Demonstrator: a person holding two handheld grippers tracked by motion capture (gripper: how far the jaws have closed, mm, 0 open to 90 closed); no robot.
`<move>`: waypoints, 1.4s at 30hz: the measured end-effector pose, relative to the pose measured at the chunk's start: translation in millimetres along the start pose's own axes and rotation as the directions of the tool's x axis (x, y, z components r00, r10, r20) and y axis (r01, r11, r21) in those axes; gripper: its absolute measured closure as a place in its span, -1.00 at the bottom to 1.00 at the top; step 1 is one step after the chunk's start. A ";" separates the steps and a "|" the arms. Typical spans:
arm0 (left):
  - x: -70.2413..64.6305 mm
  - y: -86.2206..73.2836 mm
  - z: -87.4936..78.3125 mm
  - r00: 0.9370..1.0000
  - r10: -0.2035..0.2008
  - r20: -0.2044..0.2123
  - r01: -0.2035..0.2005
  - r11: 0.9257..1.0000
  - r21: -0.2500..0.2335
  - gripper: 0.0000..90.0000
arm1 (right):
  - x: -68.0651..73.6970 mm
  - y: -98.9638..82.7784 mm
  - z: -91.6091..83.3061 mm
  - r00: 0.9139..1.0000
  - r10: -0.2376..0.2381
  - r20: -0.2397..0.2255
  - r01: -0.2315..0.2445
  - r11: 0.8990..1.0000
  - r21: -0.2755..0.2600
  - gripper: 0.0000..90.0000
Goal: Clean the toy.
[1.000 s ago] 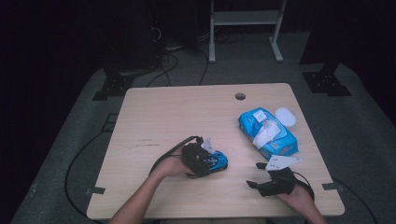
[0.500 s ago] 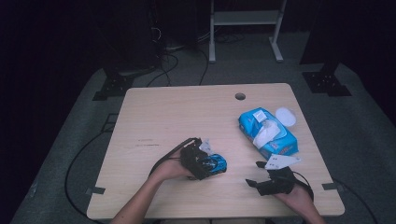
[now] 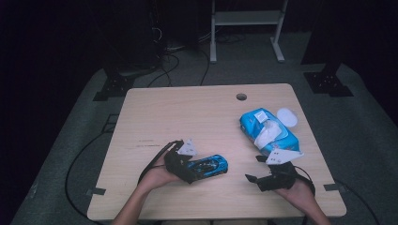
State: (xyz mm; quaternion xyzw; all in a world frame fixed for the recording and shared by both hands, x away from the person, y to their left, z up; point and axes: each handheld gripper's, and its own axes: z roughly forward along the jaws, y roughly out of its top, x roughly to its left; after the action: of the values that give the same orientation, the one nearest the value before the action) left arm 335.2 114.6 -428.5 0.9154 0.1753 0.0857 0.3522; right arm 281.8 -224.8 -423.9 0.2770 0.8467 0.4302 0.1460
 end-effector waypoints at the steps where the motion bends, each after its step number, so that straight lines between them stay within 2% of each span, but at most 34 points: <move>1: 0.9 -2.1 -0.8 1.000 -0.005 0.008 0.005 1.000 -0.010 -0.81 | -1.1 2.0 -0.8 1.000 0.000 0.004 0.000 1.000 -0.001 -0.56; 2: 1.8 -4.6 -1.1 1.000 -0.014 0.005 0.014 1.000 -0.017 -0.81 | -3.2 4.6 -1.8 1.000 0.001 0.009 -0.001 1.000 -0.002 -0.56; 4: 5.3 -9.8 -1.0 0.999 -0.035 0.004 0.035 0.999 -0.013 -0.81 | -9.1 9.7 -2.8 1.000 0.001 -0.013 -0.001 1.000 0.001 -0.56; 7: 6.1 -13.9 -2.8 0.999 -0.047 -0.009 0.047 0.998 -0.031 -0.81 | -16.8 16.5 -3.5 1.000 -0.004 -0.014 0.004 1.000 0.006 -0.57; 11: 4.0 -14.3 -3.1 0.999 -0.034 -0.025 0.034 0.999 -0.026 -0.81 | -32.1 24.7 -5.8 1.000 0.001 0.019 -0.001 1.000 0.009 -0.57; 14: 3.6 -13.9 -2.3 1.000 -0.027 -0.012 0.027 0.999 -0.028 -0.81 | -45.4 29.0 -11.0 0.998 0.025 0.060 -0.025 1.000 0.005 -0.54; 16: 3.4 -13.9 -1.7 1.000 -0.026 -0.011 0.026 0.999 -0.032 -0.81 | -48.3 29.4 -12.8 0.997 0.029 0.073 -0.029 1.000 -0.007 -0.53; 17: 4.0 -13.8 -1.2 1.000 -0.030 -0.008 0.029 0.999 -0.031 -0.81 | -57.1 31.2 -16.4 0.992 0.037 0.118 -0.036 0.999 -0.015 -0.53; 20: 4.2 -13.9 -1.2 1.000 -0.025 -0.012 0.025 0.999 -0.033 -0.81 | -70.0 31.7 -17.1 0.982 0.039 0.185 -0.039 0.999 -0.006 -0.53; 23: 3.4 -14.8 -2.5 1.000 -0.012 -0.016 0.012 0.999 -0.039 -0.81 | -80.8 30.2 -14.4 0.974 0.060 0.219 -0.062 0.998 0.003 -0.52; 26: 4.3 -16.8 -2.1 1.000 -0.012 -0.007 0.012 0.999 -0.039 -0.81 | -88.8 29.1 -7.2 0.966 0.052 0.252 -0.065 0.997 0.045 -0.52; 30: 6.5 -19.6 -1.1 1.000 -0.020 -0.008 0.019 0.999 -0.038 -0.81 | -98.9 29.5 1.0 0.953 0.048 0.299 -0.071 0.995 0.064 -0.48; 32: 6.5 -20.0 -1.7 1.000 -0.015 -0.008 0.014 0.999 -0.042 -0.81 | -103.5 28.5 5.6 0.950 0.045 0.310 -0.071 0.995 0.074 -0.42; 34: 6.1 -20.2 -2.0 1.000 -0.010 -0.013 0.009 0.999 -0.040 -0.81 | -106.5 27.2 10.1 0.949 0.054 0.309 -0.084 0.993 0.082 -0.41; 38: 7.2 -22.8 -1.6 1.000 -0.010 -0.021 0.009 0.999 -0.035 -0.81 | -108.5 21.7 17.2 0.946 0.064 0.317 -0.099 0.991 0.095 -0.24; 42: 8.5 -24.0 -2.1 1.000 -0.014 -0.021 0.013 0.999 -0.040 -0.81 | -113.6 15.8 19.2 0.944 0.107 0.311 -0.142 0.986 0.093 -0.09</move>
State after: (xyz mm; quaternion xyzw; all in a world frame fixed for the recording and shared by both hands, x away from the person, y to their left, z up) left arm 336.3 135.8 -442.9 0.9060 0.1837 0.0966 0.3688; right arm 387.9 -272.3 -421.5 0.4009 0.8179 0.3416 0.2315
